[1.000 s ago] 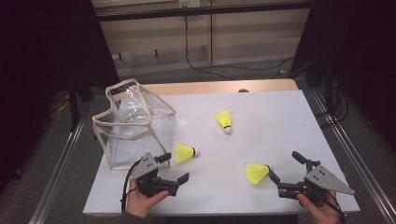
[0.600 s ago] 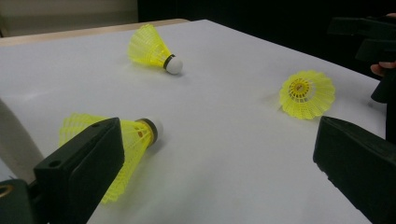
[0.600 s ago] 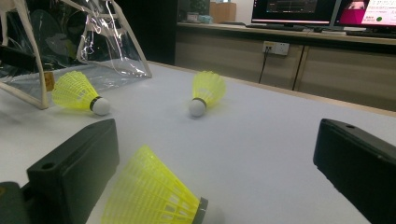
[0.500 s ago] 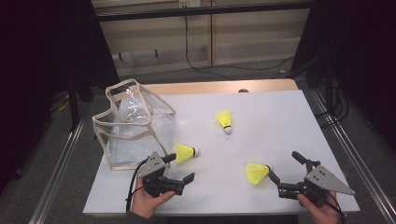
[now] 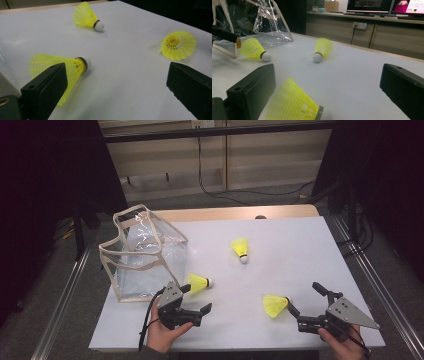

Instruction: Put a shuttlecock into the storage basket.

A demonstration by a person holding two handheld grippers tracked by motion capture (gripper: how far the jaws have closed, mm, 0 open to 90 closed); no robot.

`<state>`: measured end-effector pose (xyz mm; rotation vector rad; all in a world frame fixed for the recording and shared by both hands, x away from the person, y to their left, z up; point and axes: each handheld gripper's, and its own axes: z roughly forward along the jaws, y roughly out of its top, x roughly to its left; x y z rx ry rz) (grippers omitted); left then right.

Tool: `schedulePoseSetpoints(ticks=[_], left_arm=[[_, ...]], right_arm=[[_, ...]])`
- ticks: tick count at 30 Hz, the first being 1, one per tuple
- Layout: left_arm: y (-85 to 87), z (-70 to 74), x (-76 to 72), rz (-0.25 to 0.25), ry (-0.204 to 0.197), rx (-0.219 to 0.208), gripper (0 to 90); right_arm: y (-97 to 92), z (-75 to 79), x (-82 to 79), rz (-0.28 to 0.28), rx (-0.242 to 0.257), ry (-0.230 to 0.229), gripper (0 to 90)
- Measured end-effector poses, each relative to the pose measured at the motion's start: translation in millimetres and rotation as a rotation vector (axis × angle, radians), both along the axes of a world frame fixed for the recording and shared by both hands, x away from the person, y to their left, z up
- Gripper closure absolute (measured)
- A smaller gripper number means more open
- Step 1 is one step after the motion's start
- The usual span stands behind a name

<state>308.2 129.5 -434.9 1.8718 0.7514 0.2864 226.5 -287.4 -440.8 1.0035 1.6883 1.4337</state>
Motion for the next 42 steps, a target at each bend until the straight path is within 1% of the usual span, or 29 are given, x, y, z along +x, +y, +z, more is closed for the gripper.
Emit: schedulePoseSetpoints(ticks=[2, 4, 5, 7, 9, 11, 14, 15, 17, 19, 22, 23, 25, 31, 35, 38, 39, 41, 42], left_arm=[[-1.3, -0.5, 0.7, 0.008, 0.000, 0.004, 3.3], [-4.2, -0.4, 0.9, 0.019, -0.011, 0.010, 3.3], [-4.2, -0.4, 0.9, 0.019, -0.011, 0.010, 3.3], [-6.3, -1.4, 1.8, 0.034, -0.009, 0.012, 3.2], [-7.4, -2.1, 2.7, 0.051, -0.006, 0.025, 3.2], [-8.8, -2.7, 3.4, 0.063, -0.013, 0.018, 3.2], [-10.7, -2.2, 3.3, 0.086, -0.022, 0.030, 3.1], [-12.1, -2.6, 3.4, 0.095, -0.021, 0.023, 3.1], [-13.6, -2.9, 3.8, 0.100, -0.022, 0.029, 3.1], [-16.0, -3.4, 3.6, 0.102, -0.021, 0.025, 3.1], [-19.8, -3.3, 3.8, 0.106, -0.030, 0.039, 2.6], [-21.2, -3.1, 3.7, 0.116, -0.033, 0.045, 2.6], [-22.7, -2.6, 4.0, 0.119, -0.034, 0.033, 2.5], [-24.6, 0.6, 2.5, 0.134, -0.063, 0.041, 2.5], [-24.7, 1.5, 3.2, 0.178, -0.080, 0.053, 2.4], [-24.8, 2.8, 4.0, 0.185, -0.081, 0.050, 2.3], [-25.1, 2.8, 4.2, 0.197, -0.080, 0.052, 2.5], [-25.1, 2.5, 4.9, 0.208, -0.075, 0.062, 2.4], [-25.2, 2.3, 5.0, 0.215, -0.080, 0.072, 2.4]], right_arm=[[0.0, -0.1, 0.0, 0.001, 0.000, 0.000, 0.2], [0.1, -0.1, 0.0, 0.003, 0.001, 0.000, 0.2], [0.1, -0.1, 0.0, 0.003, 0.001, 0.000, 0.2], [0.2, -0.1, -0.1, 0.003, 0.001, 0.001, 0.2], [0.3, -0.1, 0.0, 0.003, 0.000, 0.001, 0.2], [0.2, -0.1, 0.0, 0.004, 0.000, 0.000, 0.2], [0.1, -0.2, -0.1, 0.004, 0.001, 0.000, 0.2], [0.1, -0.2, -0.1, 0.004, 0.000, 0.001, 0.2], [0.1, -0.2, 0.0, 0.005, 0.001, -0.001, 0.2], [0.2, -0.1, -0.1, 0.005, -0.001, -0.001, 0.2], [0.5, -0.1, -0.2, 0.007, -0.003, 0.002, 0.3], [0.6, -0.2, -0.1, 0.009, -0.004, 0.002, 0.3], [0.8, -0.1, -0.1, 0.008, -0.004, 0.001, 0.3], [0.4, 0.0, -0.2, 0.010, -0.004, -0.002, 0.3], [0.8, 0.1, -0.3, 0.010, -0.006, 0.000, 0.3], [1.2, 0.2, -0.3, 0.013, -0.010, -0.002, 0.3], [1.1, 0.2, -0.4, 0.013, -0.012, -0.002, 0.3], [1.1, 0.2, -0.4, 0.013, -0.011, -0.002, 0.3], [1.0, 0.2, -0.4, 0.013, -0.010, -0.001, 0.3]])
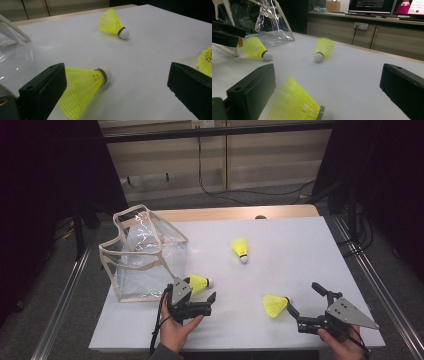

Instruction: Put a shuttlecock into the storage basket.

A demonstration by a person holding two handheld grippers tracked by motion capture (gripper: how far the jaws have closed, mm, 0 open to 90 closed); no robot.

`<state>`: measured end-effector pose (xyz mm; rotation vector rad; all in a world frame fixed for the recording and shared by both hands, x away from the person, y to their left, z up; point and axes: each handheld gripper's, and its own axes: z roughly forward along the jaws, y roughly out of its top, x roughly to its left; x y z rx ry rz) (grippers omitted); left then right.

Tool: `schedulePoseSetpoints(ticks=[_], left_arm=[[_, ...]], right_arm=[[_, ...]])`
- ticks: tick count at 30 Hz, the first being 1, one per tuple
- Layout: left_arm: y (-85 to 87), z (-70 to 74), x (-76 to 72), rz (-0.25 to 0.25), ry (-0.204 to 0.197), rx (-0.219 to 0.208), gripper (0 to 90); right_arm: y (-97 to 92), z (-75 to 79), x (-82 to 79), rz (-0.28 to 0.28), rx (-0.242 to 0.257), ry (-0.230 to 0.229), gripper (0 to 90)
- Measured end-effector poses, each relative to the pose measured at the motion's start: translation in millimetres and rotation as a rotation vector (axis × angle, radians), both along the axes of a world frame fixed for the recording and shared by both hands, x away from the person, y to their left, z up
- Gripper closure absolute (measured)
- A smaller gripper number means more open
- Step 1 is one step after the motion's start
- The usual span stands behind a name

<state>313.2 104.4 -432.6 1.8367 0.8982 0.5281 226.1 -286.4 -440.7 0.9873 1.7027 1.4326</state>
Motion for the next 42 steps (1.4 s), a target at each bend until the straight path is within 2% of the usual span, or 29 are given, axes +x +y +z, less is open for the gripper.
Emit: schedulePoseSetpoints(ticks=[1, 2, 6, 13, 17, 20, 29, 42], left_arm=[[-0.4, 0.0, 0.0, 0.004, -0.004, 0.004, 2.4], [-1.6, -0.3, 0.3, 0.002, -0.002, -0.011, 2.4], [-3.1, -2.0, 2.2, 0.006, 0.017, -0.004, 2.7], [-4.5, -3.6, 3.7, 0.031, 0.017, 0.008, 2.8], [-5.6, -4.8, 4.9, 0.044, 0.037, 0.011, 2.8], [-6.1, -6.3, 7.0, 0.052, 0.051, -0.008, 2.8], [-7.7, -9.0, 11.6, 0.039, 0.072, -0.032, 3.3], [-12.9, -12.2, 14.0, 0.026, 0.094, -0.013, 3.9]], right_arm=[[0.0, 0.0, 0.0, 0.000, 0.000, -0.001, 0.3], [0.0, 0.0, 0.0, 0.001, 0.000, 0.000, 0.3], [0.4, 0.0, 0.0, 0.001, -0.002, -0.001, 0.3], [0.3, 0.0, 0.0, 0.001, -0.003, -0.002, 0.3], [0.3, 0.1, -0.1, 0.004, -0.002, -0.003, 0.3], [0.2, 0.1, -0.1, 0.004, -0.003, -0.003, 0.3], [0.2, 0.3, -0.5, 0.005, -0.001, -0.003, 0.3], [0.3, 0.3, -0.7, 0.009, 0.002, -0.007, 0.3]])
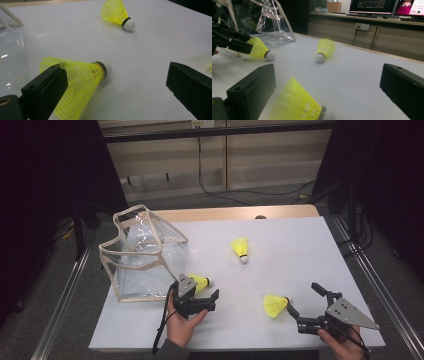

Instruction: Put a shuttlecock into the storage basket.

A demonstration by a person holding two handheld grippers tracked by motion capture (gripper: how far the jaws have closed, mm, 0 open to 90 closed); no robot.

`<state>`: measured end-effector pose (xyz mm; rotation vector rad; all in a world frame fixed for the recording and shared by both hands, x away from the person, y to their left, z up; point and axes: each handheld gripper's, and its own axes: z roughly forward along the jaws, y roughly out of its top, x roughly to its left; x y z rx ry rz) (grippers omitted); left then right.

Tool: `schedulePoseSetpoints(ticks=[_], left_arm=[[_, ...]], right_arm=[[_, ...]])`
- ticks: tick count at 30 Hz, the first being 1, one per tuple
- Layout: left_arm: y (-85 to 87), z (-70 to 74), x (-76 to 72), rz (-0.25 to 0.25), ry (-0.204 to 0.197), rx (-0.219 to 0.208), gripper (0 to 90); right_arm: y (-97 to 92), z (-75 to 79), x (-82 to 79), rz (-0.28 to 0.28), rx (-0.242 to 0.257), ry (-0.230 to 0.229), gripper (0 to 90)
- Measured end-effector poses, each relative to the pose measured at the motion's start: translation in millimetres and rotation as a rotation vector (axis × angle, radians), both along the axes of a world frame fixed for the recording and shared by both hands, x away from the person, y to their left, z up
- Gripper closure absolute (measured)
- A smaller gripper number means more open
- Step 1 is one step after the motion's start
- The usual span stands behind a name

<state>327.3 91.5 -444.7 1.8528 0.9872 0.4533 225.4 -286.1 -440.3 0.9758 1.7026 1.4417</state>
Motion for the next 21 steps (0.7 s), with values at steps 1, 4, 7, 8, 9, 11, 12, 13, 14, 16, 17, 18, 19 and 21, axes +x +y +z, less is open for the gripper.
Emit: schedulePoseSetpoints(ticks=[1, 4, 7, 8, 9, 11, 12, 13, 14, 16, 17, 18, 19, 21], left_arm=[[-0.8, -0.6, 0.0, -0.002, 0.003, -0.006, 4.2], [-2.4, -2.3, 1.3, -0.017, 0.022, 0.000, 5.8], [-4.1, -3.7, 2.3, -0.013, 0.019, 0.009, 6.0], [-4.5, -3.9, 2.6, -0.011, 0.018, 0.012, 6.0], [-5.1, -4.3, 3.0, -0.005, 0.015, 0.010, 6.0], [-5.0, -4.1, 3.1, 0.001, 0.017, 0.016, 7.7], [-5.3, -3.8, 2.5, -0.001, 0.025, 0.010, 8.5], [-5.4, -3.5, 1.8, -0.007, 0.029, 0.010, 10.0], [-5.8, -3.1, 1.0, -0.012, 0.031, 0.013, 11.7], [-6.7, -2.7, 0.7, -0.021, 0.028, 0.010, 12.6], [-7.0, -2.8, 0.8, -0.021, 0.024, 0.012, 12.7], [-7.0, -2.8, 1.0, -0.025, 0.026, 0.013, 12.9], [-7.3, -3.1, 0.9, -0.028, 0.028, 0.009, 13.5], [-7.6, -3.1, 0.7, -0.031, 0.029, 0.010, 14.8]], right_arm=[[0.0, 0.0, 0.0, -0.001, 0.000, -0.001, 0.3], [-0.1, 0.0, -0.1, -0.001, 0.001, 0.001, 0.3], [0.0, 0.0, -0.1, 0.001, 0.000, 0.000, 0.4], [0.2, 0.0, -0.2, 0.002, 0.002, 0.001, 0.4], [0.3, 0.0, -0.2, 0.003, 0.002, 0.001, 0.4], [0.4, 0.1, -0.3, 0.002, 0.001, 0.002, 0.4], [0.3, 0.1, -0.3, 0.003, 0.001, 0.001, 0.4], [0.2, 0.2, -0.4, 0.003, 0.002, -0.001, 0.4], [0.2, 0.3, -0.5, 0.003, 0.003, 0.000, 0.4], [0.0, 0.3, -0.5, 0.003, 0.002, -0.001, 0.5], [0.0, 0.2, -0.5, 0.004, 0.002, 0.000, 0.4], [-0.1, 0.3, -0.6, 0.004, 0.002, -0.001, 0.5], [0.0, 0.3, -0.7, 0.004, 0.003, -0.001, 0.5], [-0.1, 0.5, -0.9, 0.005, 0.004, 0.000, 0.5]])
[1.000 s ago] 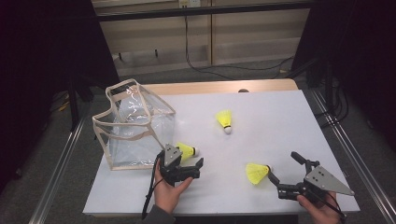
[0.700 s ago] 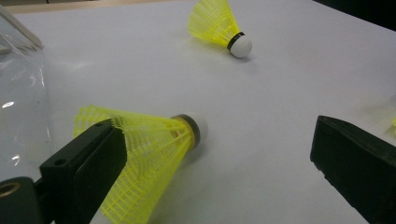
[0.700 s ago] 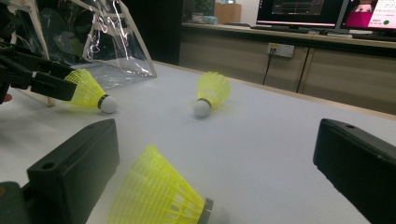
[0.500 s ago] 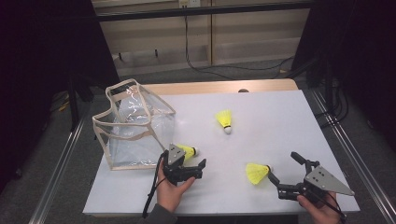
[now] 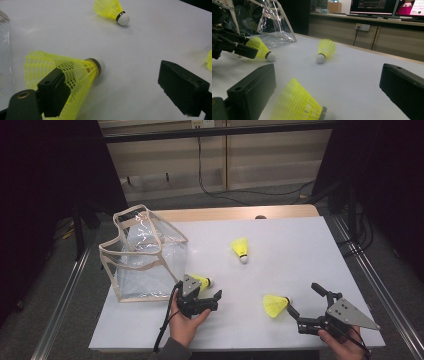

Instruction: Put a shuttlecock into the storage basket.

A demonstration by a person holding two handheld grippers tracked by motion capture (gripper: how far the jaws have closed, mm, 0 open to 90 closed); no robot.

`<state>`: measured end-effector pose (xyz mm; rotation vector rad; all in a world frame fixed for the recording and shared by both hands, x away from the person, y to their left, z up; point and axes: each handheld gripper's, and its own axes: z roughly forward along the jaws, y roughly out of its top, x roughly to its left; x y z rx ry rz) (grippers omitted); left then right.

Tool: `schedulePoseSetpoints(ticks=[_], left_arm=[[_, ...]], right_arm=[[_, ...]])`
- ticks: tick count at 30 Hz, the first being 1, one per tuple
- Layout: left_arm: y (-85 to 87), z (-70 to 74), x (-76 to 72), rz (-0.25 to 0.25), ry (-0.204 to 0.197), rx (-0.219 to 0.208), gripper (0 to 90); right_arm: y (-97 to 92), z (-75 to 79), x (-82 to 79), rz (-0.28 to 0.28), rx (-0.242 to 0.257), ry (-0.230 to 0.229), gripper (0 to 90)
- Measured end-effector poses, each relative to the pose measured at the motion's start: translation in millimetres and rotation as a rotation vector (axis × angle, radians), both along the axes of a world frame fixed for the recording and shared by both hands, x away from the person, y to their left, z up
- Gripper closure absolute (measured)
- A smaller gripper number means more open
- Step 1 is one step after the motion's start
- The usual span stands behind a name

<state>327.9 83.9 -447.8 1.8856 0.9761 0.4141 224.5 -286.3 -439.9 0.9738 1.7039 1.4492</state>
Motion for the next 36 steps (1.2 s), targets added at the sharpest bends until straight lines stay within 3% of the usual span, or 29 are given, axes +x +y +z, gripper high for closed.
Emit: schedulePoseSetpoints(ticks=[12, 16, 28, 36], left_arm=[[-6.4, -0.6, 3.4, -0.064, 0.000, -0.002, 22.4], [-10.8, -1.6, 5.3, -0.065, 0.010, 0.008, 23.2], [-15.3, -3.6, 12.8, -0.073, 0.024, 0.009, 42.3], [-13.1, -2.5, 14.4, -0.044, 0.024, 0.053, 52.2]], right_arm=[[-0.5, 0.0, 0.3, -0.002, 0.000, 0.000, 0.6], [-0.5, 0.0, 0.2, 0.000, -0.001, -0.001, 0.6], [-1.2, 0.3, -0.2, -0.003, 0.002, -0.003, 0.7], [-1.9, 0.3, -0.4, -0.003, 0.001, -0.002, 0.6]])
